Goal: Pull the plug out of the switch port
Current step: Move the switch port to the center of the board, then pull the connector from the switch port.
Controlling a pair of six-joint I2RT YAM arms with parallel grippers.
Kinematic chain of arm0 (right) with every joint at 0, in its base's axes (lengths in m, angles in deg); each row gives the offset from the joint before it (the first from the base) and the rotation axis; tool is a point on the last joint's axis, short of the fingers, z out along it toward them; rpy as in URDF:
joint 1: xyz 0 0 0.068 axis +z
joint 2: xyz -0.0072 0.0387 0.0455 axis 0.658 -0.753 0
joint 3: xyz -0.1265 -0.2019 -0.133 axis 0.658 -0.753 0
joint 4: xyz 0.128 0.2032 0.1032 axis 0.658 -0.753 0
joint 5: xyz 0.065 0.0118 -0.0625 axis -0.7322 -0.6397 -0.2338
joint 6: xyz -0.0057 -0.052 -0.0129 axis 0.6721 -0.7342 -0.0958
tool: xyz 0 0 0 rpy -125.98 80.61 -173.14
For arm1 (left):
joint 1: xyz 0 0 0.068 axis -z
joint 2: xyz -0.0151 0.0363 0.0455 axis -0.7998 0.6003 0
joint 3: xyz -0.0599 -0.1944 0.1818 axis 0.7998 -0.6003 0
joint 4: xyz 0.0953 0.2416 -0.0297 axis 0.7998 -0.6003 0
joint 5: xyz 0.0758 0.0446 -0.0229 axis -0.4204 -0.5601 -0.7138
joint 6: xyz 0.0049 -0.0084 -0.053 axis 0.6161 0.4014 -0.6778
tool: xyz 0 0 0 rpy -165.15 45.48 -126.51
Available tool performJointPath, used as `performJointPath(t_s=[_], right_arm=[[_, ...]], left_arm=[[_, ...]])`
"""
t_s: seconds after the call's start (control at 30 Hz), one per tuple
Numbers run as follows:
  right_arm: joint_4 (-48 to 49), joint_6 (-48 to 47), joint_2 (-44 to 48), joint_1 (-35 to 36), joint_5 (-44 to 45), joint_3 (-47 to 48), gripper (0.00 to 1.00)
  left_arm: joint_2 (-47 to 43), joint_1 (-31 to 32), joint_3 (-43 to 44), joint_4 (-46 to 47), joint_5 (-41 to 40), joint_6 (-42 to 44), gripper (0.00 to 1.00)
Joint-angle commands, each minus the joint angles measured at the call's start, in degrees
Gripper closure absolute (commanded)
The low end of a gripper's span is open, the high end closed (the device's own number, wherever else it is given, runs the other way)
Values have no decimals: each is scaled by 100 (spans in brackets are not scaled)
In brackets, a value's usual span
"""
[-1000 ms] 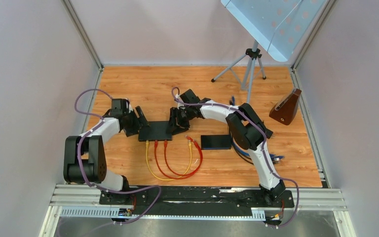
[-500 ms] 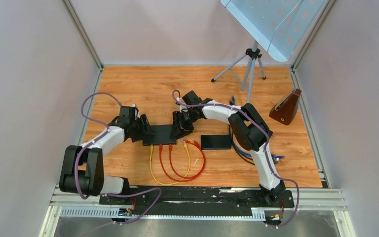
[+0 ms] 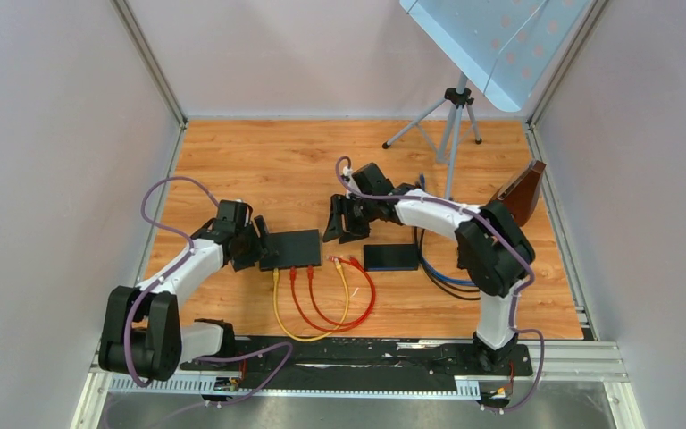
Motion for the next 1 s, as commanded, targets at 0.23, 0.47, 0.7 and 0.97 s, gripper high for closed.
performJointPath(t_s=[0.23,0.47,0.7,0.97], right_arm=[[3251,2418,1377,1042,1132,-2454,48],[4914,3401,976,1407,1863,-3159,53],[5092,3709,315,1388,1942,-2929,56],[5503,4091,26,1323,2027,-3183,61]], left_arm=[[320,2,327,133,56,90,22],[517,2,439,-3,144,233,23],[553,2,398,122,336,225,18],[580,6,353,115,338,228,17]])
